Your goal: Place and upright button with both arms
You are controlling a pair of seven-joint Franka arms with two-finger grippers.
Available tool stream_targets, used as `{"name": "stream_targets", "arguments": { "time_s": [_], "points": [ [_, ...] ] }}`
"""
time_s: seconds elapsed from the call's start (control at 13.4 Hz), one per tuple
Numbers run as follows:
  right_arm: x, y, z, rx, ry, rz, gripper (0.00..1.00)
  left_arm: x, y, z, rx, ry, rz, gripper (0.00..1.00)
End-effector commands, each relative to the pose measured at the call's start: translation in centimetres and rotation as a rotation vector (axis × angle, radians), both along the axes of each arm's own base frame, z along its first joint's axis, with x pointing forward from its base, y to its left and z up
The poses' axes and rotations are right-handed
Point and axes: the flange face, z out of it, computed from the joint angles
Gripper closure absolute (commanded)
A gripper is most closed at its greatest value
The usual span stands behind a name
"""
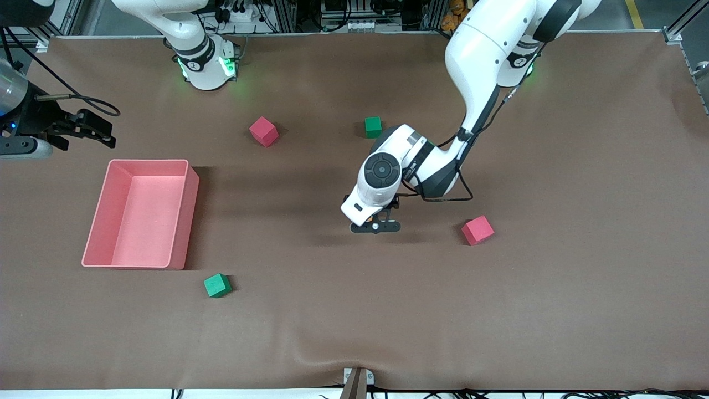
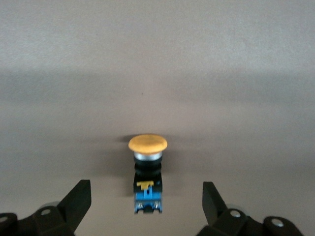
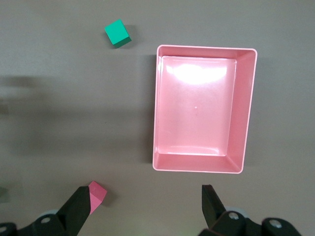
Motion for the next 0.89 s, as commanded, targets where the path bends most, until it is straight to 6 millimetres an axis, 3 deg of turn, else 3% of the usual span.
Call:
{"name": "stream_targets", "arguments": {
  "time_s": [0.0, 0.15, 0.37, 0.45, 0.67, 0.82],
  "points": [
    [-0.6, -0.8, 1.9, -0.013, -0.012, 0.000, 0.00, 0.0, -1.0, -0.8, -0.017, -0.010, 0.017, 0.00],
    [-1.0, -2.4, 2.0, -0.004, 0.011, -0.031, 0.00, -0.2, -1.1, -0.9, -0.015, -0.008, 0.014, 0.00],
    [-0.9, -1.9, 2.5, 0.001, 0.004, -0.028, 0.00, -1.4, -2.1, -1.2, -0.004, -0.009, -0.003, 0.00],
    [-1.0, -1.9, 2.6, 0.003, 0.011, -0.028, 0.00, -1.5, -2.1, -1.4, 0.000, -0.007, -0.001, 0.05],
    [-1.1, -2.3, 2.8, 0.011, 0.016, -0.041, 0.00, -1.4, -1.7, -1.9, 0.011, -0.003, -0.005, 0.15],
    [-0.4, -1.9, 3.9, 0.051, -0.008, -0.043, 0.00, -1.4, -1.4, -2.4, 0.037, -0.018, -0.022, 0.13]
  ]
}}
